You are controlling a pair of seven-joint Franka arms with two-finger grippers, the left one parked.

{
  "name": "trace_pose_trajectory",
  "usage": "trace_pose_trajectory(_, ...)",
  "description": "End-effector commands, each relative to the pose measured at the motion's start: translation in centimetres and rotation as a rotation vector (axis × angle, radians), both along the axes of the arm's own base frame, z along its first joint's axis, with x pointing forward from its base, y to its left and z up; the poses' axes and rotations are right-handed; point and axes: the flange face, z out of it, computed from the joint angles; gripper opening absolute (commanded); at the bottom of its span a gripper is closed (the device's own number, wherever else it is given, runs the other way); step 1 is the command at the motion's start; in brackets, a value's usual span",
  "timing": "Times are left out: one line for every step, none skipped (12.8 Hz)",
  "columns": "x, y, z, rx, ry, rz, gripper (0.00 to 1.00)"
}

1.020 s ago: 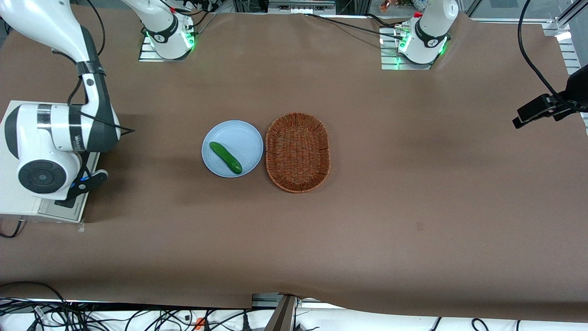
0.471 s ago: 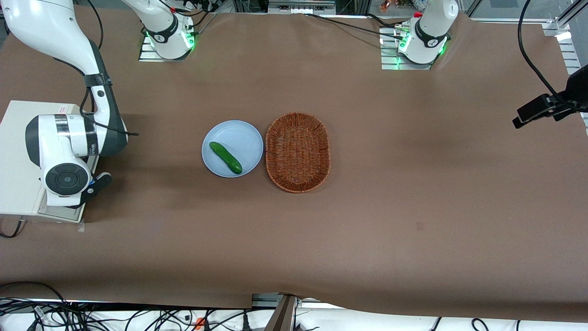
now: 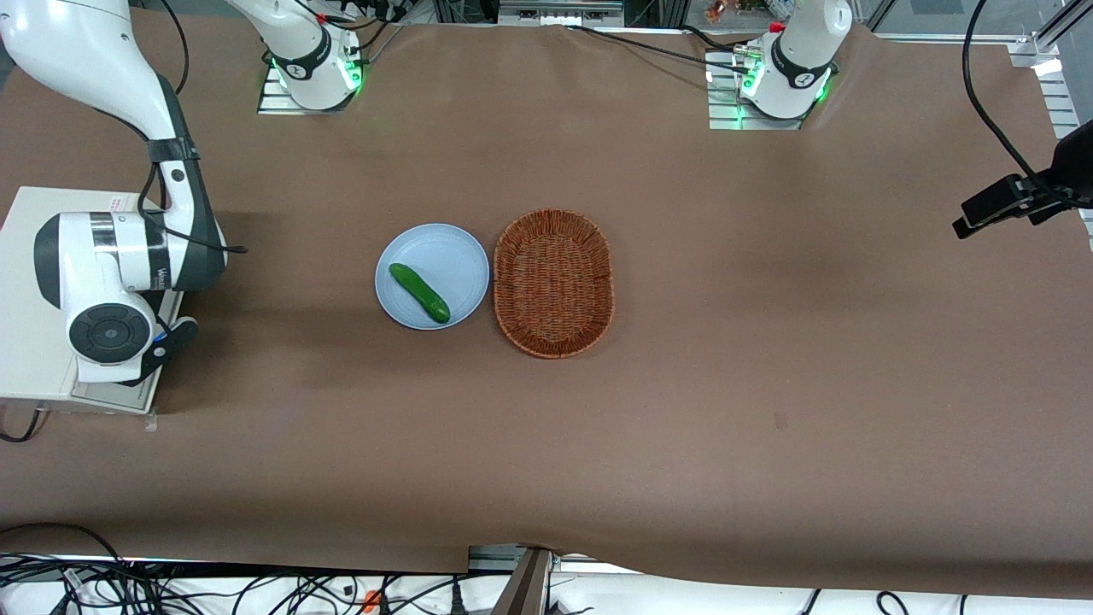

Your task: Open oven door with right arm only

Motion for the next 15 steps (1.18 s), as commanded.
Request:
trace_pose_trajectory(-0.6, -0.8, 0.2, -0.006, 0.009, 0.024, 0.00)
trace_pose_trajectory(-0.6, -0.8, 0.1, -0.006, 0.008, 0.024, 0.00)
trace_pose_trajectory(-0.6, -0.7, 0.0, -0.007, 0.007, 0.022, 0.00)
trace_pose_trajectory(-0.6, -0.4, -0.2, -0.009, 0.003, 0.021, 0.00)
trace_pose_trajectory(-0.5, 0.1, -0.1, -0.006, -0.002, 0.021, 0.00)
trace_pose_trajectory(-0.4, 0.2, -0.1, -0.001, -0.006, 0.019, 0.00)
trace_pose_trajectory(-0.4, 0.5, -0.6, -0.003, -0.010, 0.014, 0.00)
trace_pose_trajectory(-0.4, 0.7, -0.8, -0.004, -0.015, 0.007, 0.00)
trace_pose_trajectory(-0.3, 0.7, -0.9, -0.002, -0.016, 0.005, 0.00)
trace_pose_trajectory(-0.4, 0.8, -1.0, 0.012, -0.016, -0.001, 0.00)
trace_pose_trajectory(-0.3, 0.9, -1.1, 0.018, -0.022, 0.000, 0.00)
trace_pose_trajectory(-0.3, 0.9, -1.4, 0.019, -0.017, -0.001, 0.00)
trace_pose_trajectory(-0.3, 1.2, -1.5, 0.024, -0.025, -0.012, 0.00)
trace_pose_trajectory(-0.2, 1.7, -1.7, 0.034, -0.029, -0.019, 0.00)
trace_pose_trajectory(-0.2, 2.3, -1.9, 0.045, -0.029, -0.020, 0.00)
